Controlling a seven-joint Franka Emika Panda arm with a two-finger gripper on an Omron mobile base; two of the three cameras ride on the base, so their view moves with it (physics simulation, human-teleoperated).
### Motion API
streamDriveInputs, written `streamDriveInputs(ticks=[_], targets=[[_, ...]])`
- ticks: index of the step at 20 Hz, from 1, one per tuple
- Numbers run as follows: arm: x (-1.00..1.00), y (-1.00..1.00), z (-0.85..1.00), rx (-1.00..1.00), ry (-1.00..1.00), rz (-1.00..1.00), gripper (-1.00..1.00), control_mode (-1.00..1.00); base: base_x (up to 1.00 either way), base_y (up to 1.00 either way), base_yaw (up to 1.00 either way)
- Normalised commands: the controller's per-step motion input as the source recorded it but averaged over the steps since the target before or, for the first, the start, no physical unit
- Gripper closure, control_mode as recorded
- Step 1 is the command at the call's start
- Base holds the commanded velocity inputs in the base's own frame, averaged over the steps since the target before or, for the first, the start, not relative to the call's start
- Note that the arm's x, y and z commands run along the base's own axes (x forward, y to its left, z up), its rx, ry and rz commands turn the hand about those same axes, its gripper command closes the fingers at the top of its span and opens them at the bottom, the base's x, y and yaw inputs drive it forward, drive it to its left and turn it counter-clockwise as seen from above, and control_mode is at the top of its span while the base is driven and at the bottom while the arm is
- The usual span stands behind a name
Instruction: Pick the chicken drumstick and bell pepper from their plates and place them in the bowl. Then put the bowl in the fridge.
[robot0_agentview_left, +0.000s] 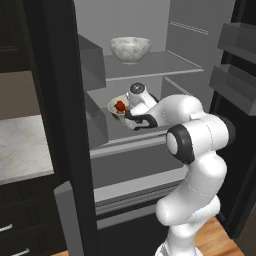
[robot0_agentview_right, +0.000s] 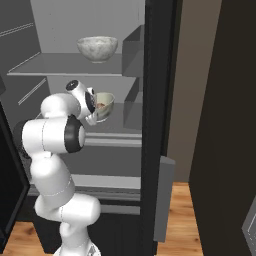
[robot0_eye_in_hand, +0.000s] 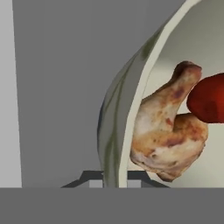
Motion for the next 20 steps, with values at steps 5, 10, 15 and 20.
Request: streamDriveInputs(ticks=[5,10,15,20], targets=[[0.16,0.00,-0.19,0.06,0.00,0.00,1.00,-1.00,0.00,0.00,0.00],[0.07,0.00,-0.17,0.08,0.00,0.00,-1.00,-1.00,0.00,0.00,0.00],[-0.04,0.00,-0.07,0.08,-0.08,0.00,-1.00,-1.00,0.00,0.00,0.00],[-0.06,0.02,-0.08,0.11,-0.09,0.00,-1.00,-1.00,0.00,0.00,0.00]])
